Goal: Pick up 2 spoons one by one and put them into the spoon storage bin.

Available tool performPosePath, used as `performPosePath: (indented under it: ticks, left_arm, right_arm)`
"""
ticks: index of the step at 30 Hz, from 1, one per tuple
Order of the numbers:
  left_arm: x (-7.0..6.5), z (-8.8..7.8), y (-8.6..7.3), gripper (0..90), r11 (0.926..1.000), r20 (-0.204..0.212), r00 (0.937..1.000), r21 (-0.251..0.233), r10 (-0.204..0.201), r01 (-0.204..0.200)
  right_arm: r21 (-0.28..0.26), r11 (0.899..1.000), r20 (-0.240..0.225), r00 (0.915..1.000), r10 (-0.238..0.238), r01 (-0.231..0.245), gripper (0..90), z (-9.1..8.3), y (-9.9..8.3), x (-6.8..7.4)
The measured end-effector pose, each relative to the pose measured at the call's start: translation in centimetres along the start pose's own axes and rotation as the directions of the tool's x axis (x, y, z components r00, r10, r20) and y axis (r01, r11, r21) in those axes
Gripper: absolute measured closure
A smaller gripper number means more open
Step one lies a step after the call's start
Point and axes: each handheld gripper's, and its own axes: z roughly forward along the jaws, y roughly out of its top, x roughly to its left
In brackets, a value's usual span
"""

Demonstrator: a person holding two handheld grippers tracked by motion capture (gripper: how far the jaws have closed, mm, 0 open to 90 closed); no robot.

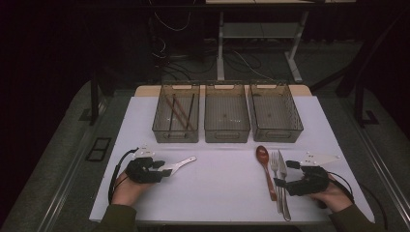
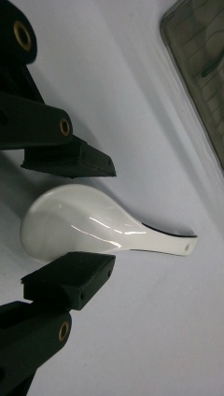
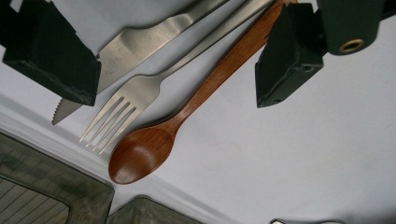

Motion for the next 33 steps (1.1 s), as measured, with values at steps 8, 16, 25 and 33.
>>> performPosePath:
  ticks: [8, 16, 25, 33]
  left_arm:
    - [-0.3, 0.1, 0.0, 51.7, 0.9993, -0.006, 0.9997, 0.028, 0.023, -0.023]
    - [-0.7, 0.1, 0.1, 57.8, 0.9973, 0.002, 0.9984, 0.048, 0.056, -0.056]
    - [-1.4, 0.2, 0.6, 66.0, 0.9910, 0.018, 0.9954, 0.094, 0.094, -0.095]
    - [-1.7, 0.1, 0.8, 72.0, 0.9908, -0.003, 0.9961, 0.103, 0.089, -0.088]
  right_arm:
    - [0.001, 1.000, 0.003, 1.0000, -0.003, 0.003, 14.3, 0.0, 0.0, 0.0]
    - [0.003, 1.000, 0.006, 1.0000, -0.006, 0.006, 14.3, 0.0, 0.0, 0.0]
    - [0.004, 1.000, 0.006, 0.9999, -0.010, 0.010, 14.4, 0.1, 0.0, 0.1]
    - [0.009, 1.000, 0.008, 0.9999, -0.011, 0.011, 14.3, 0.1, 0.0, 0.1]
